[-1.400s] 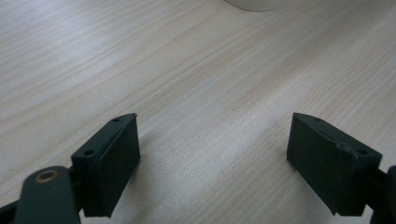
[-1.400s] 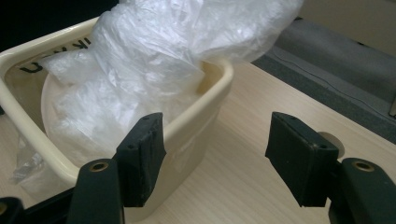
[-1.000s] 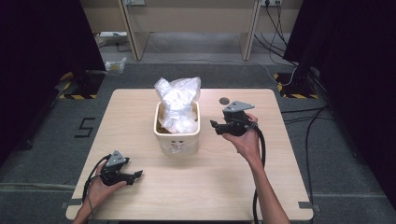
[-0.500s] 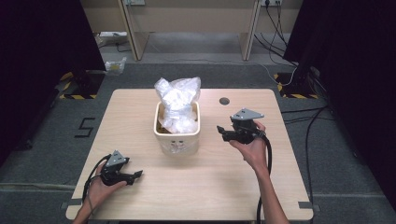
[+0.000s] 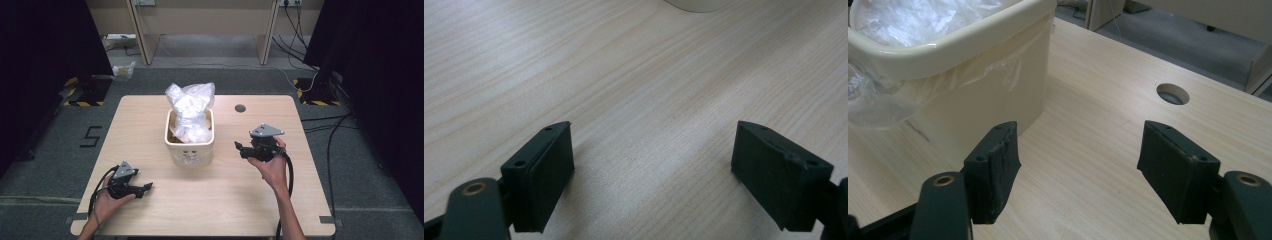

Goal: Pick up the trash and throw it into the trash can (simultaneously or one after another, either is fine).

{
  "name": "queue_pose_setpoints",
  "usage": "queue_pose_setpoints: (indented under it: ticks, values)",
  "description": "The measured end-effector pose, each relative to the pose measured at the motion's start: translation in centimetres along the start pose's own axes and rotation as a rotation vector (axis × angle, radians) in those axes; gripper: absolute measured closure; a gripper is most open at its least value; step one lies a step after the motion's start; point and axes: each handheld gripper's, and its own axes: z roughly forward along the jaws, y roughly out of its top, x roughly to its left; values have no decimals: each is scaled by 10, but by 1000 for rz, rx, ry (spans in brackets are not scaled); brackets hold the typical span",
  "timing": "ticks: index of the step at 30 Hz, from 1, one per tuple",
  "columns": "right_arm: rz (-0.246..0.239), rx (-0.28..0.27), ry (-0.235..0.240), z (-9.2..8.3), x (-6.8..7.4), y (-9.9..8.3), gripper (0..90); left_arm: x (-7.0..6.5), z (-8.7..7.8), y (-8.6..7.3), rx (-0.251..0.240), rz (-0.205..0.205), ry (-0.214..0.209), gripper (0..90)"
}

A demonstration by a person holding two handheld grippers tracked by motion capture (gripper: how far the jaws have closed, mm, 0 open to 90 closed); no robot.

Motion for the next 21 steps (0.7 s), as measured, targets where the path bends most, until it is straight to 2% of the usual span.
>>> queue_pose_setpoints:
  ticks: [8, 11, 17, 21]
  values:
    - [0, 37, -4, 0, 0, -10, 303, 0, 0, 0, 0, 0, 0, 162]
    - [5, 33, -3, 1, 0, -13, 302, 0, 0, 0, 0, 0, 0, 163]
    - [9, 82, -8, 6, 0, -23, 287, 0, 0, 0, 0, 0, 0, 163]
    - [12, 81, -11, 5, -1, -29, 284, 0, 0, 0, 0, 0, 0, 163]
